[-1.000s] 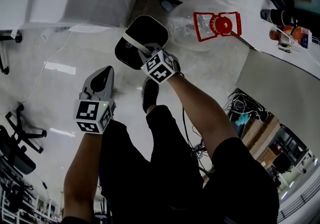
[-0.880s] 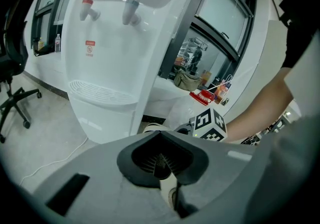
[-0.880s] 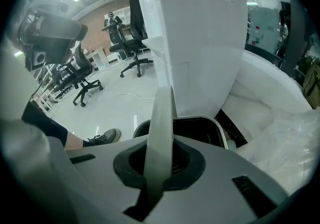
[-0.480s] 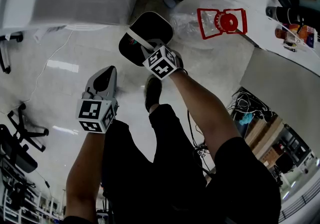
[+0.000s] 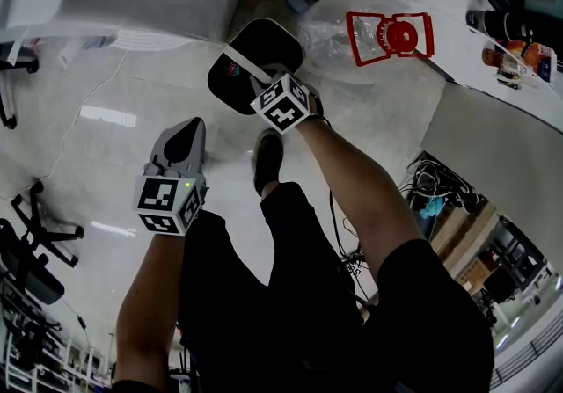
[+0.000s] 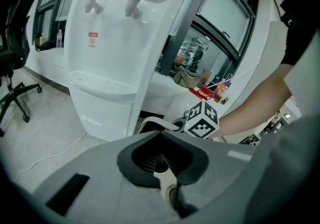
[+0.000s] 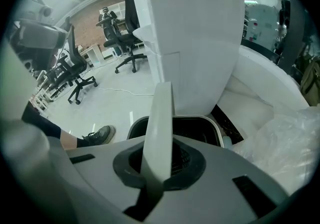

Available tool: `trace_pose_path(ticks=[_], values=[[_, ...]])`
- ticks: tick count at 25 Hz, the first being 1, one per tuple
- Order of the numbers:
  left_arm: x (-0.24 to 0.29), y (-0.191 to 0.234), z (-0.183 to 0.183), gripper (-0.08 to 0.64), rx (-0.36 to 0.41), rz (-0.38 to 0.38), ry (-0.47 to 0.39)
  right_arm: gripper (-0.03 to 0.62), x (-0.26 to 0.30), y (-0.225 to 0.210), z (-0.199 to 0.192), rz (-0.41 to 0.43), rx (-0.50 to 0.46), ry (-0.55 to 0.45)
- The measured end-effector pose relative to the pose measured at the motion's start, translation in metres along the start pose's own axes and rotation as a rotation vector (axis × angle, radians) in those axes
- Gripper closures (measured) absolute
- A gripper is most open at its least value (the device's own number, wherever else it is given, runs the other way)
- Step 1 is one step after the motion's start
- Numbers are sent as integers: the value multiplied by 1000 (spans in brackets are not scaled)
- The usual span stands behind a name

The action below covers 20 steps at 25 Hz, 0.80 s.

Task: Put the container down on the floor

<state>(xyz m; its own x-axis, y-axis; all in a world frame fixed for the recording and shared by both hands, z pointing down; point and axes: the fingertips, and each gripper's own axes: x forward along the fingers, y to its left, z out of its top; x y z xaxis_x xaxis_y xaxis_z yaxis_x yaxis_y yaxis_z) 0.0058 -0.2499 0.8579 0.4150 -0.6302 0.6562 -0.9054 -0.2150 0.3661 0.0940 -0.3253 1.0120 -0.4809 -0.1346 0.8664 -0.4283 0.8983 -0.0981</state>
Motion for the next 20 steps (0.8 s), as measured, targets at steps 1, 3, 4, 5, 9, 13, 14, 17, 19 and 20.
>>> trace_pose_path(ticks=[1, 3, 4, 5, 9, 13, 14, 17, 19, 20], values=[[-1, 2, 0, 554, -3, 4, -2, 584, 0, -1, 1, -8, 2, 0], [-4, 5, -1, 554, -14, 17, -8, 583, -1, -5, 1, -29, 4, 4], [-6, 7, -1, 554, -22, 24, -10, 583, -2, -6, 0, -35, 6, 8], [-8, 8, -2, 554, -28, 31, -9, 583, -3, -6, 0, -37, 8, 11], [-14, 9, -1, 554, -20, 32, 0, 560, -9, -3, 1, -26, 18, 19], [-26, 8, 5, 554, -10, 40, 3, 455, -24, 0, 1, -31, 27, 29], [-29, 9, 10, 554, -6, 42, 0, 451, -29, -2, 3, -40, 23, 29], [-38, 10, 26, 554, 9, 41, -11, 438, -49, -7, 9, -69, 39, 18], [-44, 8, 36, 554, 24, 36, -14, 434, -67, -10, 17, -88, 67, -5], [-48, 5, 40, 554, 31, 33, -14, 434, -78, -10, 22, -97, 82, -19]])
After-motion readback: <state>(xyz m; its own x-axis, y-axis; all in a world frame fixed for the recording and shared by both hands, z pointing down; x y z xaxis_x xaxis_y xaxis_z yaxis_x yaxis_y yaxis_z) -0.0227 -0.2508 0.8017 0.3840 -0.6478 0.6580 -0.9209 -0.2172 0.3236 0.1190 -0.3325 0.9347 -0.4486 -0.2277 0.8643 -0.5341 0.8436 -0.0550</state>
